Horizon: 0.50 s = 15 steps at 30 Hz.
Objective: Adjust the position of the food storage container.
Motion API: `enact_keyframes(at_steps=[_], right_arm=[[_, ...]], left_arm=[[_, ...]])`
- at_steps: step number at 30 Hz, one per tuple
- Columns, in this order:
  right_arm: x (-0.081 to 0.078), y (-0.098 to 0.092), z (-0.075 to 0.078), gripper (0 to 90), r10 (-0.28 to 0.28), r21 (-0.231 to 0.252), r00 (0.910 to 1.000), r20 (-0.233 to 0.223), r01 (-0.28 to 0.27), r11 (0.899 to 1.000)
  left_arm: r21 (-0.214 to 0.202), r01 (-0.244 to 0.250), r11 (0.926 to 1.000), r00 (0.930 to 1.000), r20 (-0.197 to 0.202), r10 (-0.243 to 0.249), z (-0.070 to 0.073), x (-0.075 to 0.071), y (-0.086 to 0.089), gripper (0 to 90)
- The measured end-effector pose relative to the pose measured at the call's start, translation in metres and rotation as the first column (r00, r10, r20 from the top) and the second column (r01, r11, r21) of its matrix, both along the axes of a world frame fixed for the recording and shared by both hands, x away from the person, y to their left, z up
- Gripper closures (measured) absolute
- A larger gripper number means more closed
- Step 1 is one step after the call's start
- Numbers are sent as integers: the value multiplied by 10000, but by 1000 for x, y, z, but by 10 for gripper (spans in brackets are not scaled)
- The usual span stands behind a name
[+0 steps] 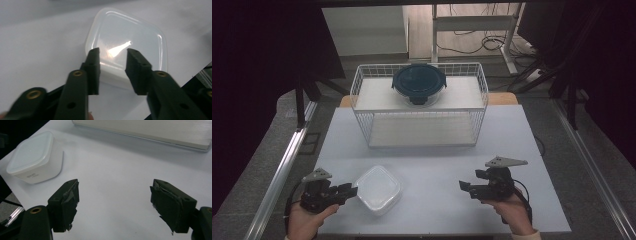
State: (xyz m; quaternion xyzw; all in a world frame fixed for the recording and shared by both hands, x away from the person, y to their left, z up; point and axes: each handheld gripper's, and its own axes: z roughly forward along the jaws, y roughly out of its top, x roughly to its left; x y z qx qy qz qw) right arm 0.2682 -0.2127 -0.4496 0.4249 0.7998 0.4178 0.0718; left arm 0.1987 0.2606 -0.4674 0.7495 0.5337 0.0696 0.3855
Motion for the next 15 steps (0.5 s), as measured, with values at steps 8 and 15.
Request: enact_keyframes(at_steps=[8, 15], right_arm=[[2, -4, -1, 224, -108, 24, 9999, -22, 108, 9999], [4, -5, -4, 222, -238, 6, 9997, -70, 238, 9997]], left_arm=[[385, -318, 9988, 9941, -1027, 356, -22, -3, -1, 883], [222, -174, 9996, 9859, -1661, 208, -37, 3, -6, 900]])
